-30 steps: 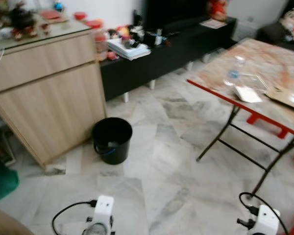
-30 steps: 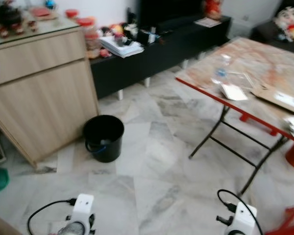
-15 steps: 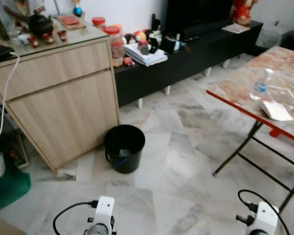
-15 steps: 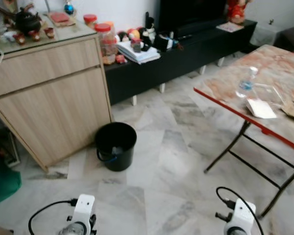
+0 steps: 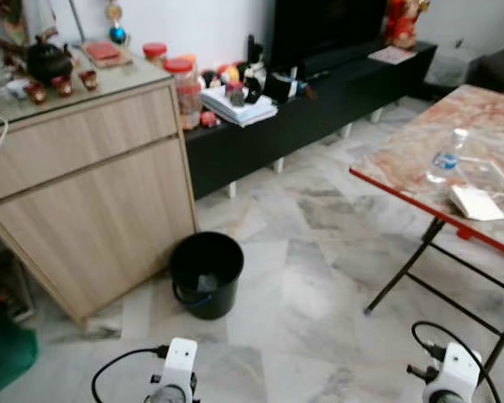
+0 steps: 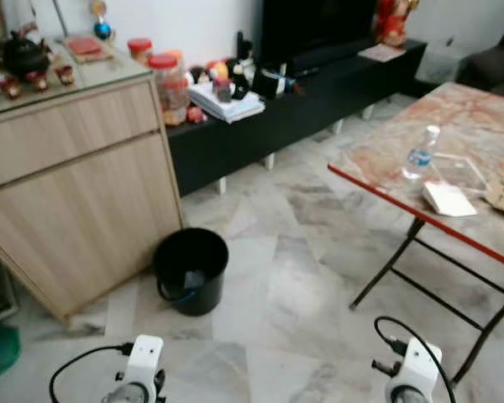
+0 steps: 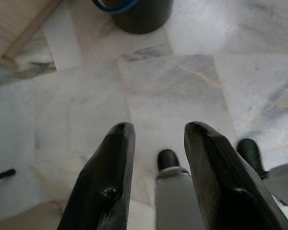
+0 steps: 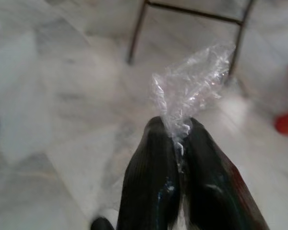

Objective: Picking trash to rubbish bin

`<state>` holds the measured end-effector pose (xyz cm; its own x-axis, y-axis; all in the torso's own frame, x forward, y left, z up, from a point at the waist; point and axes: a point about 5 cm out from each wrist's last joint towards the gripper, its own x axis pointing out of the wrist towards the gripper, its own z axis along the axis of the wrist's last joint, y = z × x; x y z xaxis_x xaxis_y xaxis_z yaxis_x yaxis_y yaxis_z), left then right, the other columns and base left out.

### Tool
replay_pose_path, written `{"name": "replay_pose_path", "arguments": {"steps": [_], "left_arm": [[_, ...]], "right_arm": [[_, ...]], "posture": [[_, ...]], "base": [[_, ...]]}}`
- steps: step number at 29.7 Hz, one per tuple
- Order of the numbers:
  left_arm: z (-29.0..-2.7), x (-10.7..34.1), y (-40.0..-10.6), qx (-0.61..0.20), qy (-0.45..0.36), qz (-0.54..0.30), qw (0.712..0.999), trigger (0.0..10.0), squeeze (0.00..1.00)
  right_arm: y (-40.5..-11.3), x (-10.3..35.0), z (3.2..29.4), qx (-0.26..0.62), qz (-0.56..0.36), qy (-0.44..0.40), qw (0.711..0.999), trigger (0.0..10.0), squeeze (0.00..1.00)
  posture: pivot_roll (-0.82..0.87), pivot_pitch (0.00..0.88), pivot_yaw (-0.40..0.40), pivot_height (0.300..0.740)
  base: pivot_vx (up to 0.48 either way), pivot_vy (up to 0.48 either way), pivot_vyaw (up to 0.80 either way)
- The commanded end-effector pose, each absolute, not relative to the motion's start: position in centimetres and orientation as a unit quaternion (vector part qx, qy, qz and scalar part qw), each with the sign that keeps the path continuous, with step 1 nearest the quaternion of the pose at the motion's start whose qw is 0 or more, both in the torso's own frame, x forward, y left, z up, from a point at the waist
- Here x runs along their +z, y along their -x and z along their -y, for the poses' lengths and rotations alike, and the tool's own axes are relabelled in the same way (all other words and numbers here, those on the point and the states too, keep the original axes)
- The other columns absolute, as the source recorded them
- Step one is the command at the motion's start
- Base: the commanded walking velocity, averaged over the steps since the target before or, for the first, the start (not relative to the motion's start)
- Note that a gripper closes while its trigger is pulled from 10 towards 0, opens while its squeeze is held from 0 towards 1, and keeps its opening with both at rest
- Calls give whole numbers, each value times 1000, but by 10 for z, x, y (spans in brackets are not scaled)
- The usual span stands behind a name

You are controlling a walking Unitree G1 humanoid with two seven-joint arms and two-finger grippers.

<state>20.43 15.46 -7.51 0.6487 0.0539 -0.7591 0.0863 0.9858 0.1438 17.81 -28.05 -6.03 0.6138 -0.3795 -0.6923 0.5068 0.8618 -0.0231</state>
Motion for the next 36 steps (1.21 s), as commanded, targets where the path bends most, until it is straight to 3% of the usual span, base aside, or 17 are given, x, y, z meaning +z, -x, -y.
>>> {"name": "replay_pose_path", "arguments": {"steps": [1,17,36], "left_arm": [[-153,-76,-203,-12,-85,-421,903,10000,0],[-155,-77,-201,-6,-81,-423,902,10000,0],[-155,-76,-202,-1,-79,-422,903,10000,0]], "right_arm": [[-177,-60,283,-254,-364,-88,892,10000,0],[-178,-59,283,-246,-361,-79,896,10000,0],[-180,-59,280,-240,-359,-76,899,10000,0]], "posture": [[-111,25,-70,740],[-107,44,-78,740],[-99,50,-84,740]], "base": [[446,0,0],[335,0,0],[338,0,753]]}}
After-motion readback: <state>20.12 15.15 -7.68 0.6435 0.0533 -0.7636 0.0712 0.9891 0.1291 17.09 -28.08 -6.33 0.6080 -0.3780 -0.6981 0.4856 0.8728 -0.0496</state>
